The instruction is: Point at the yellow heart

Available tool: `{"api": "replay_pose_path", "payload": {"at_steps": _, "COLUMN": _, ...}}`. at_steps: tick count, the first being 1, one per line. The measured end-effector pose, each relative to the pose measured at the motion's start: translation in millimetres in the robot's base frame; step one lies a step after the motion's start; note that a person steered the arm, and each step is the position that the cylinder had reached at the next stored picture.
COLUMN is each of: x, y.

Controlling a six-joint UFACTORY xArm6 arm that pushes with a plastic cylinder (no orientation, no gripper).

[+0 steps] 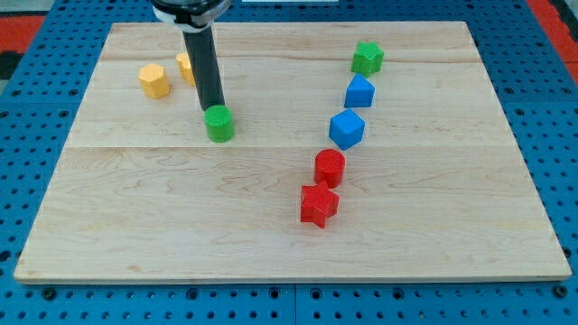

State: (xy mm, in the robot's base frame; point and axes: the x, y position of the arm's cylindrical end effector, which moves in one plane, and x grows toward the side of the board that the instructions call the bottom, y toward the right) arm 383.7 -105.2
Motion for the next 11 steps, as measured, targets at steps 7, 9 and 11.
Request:
{"api": "replay_pose_path", "payload": {"at_steps": 7, "x": -130, "y": -6}}
{"api": "replay_pose_path", "payload": {"at_steps": 9, "x": -131, "y": -63}}
{"api": "replay_pose_path", "payload": {"at_steps": 11, "x": -124, "y": -45}}
